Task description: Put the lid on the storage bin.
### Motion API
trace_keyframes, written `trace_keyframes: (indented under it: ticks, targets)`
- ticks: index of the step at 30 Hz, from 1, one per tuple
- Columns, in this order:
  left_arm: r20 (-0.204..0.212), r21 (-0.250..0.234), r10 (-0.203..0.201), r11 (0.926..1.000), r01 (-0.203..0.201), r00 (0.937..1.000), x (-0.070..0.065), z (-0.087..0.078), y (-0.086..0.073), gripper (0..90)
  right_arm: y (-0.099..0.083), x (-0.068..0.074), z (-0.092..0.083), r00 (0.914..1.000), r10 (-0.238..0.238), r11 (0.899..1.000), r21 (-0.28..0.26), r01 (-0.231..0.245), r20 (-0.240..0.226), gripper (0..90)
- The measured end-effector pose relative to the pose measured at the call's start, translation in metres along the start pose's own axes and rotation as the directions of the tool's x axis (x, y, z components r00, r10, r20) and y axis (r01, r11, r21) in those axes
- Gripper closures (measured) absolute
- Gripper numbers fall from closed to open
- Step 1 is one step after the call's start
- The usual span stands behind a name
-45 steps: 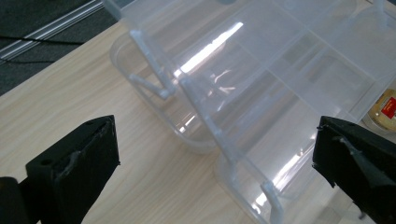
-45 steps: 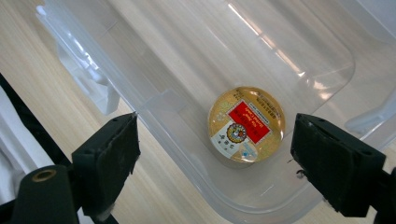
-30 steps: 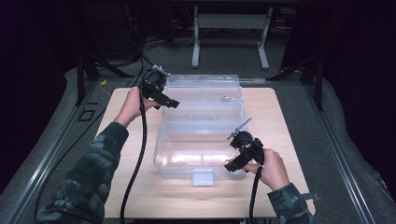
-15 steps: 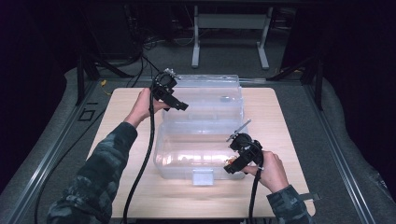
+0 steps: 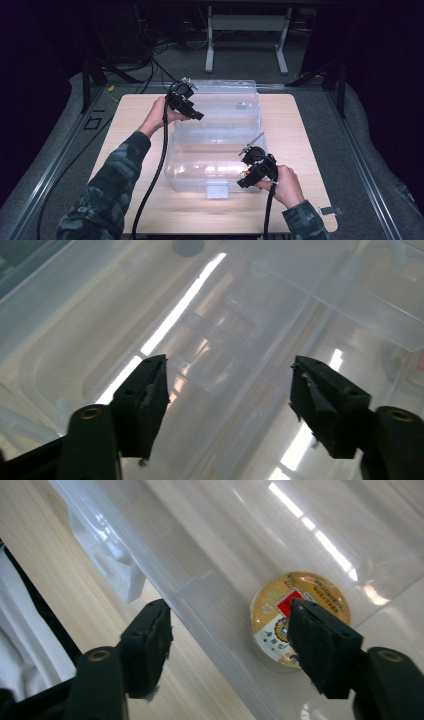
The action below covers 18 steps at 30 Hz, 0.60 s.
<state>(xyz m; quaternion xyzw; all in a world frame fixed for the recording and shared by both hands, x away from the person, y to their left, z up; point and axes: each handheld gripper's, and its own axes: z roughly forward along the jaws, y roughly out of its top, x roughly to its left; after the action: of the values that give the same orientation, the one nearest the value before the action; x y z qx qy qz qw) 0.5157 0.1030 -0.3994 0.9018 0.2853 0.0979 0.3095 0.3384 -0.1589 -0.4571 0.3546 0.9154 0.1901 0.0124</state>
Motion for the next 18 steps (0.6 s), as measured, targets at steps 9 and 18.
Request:
trace_keyframes:
  ticks: [9, 18]
  targets:
    - [-0.007, -0.017, -0.012, 0.9998, 0.012, 0.9999, -0.005, -0.002, -0.004, 64.0, -0.003, 0.011, -0.002, 0.9998, 0.021, 1.000, -0.022, -0.022, -0.006, 61.7]
    - [-0.008, 0.010, -0.003, 0.9999, 0.003, 1.0000, -0.009, -0.003, -0.002, 72.9, -0.006, 0.017, -0.003, 0.9982, 0.043, 0.998, -0.053, -0.041, 0.041, 61.3]
